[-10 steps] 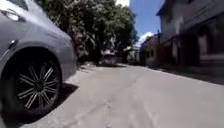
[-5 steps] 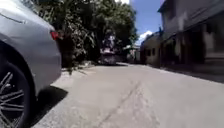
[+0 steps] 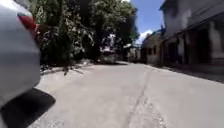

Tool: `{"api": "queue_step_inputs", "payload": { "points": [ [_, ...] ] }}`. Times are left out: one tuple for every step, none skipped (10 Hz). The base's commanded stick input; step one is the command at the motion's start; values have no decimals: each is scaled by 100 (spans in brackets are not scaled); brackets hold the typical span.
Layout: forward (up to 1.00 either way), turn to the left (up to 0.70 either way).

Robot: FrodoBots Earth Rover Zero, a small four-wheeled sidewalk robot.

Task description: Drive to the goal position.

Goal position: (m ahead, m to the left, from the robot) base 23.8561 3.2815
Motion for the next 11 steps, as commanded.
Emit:
{"api": "queue_step_inputs", "payload": {
  "points": [
    [100,-14],
    [100,-30],
    [100,-32],
    [100,-34],
    [100,-27],
    [100,-16],
    [100,-4],
    [100,0],
    [100,0],
    [100,0],
    [100,0]
  ]
}}
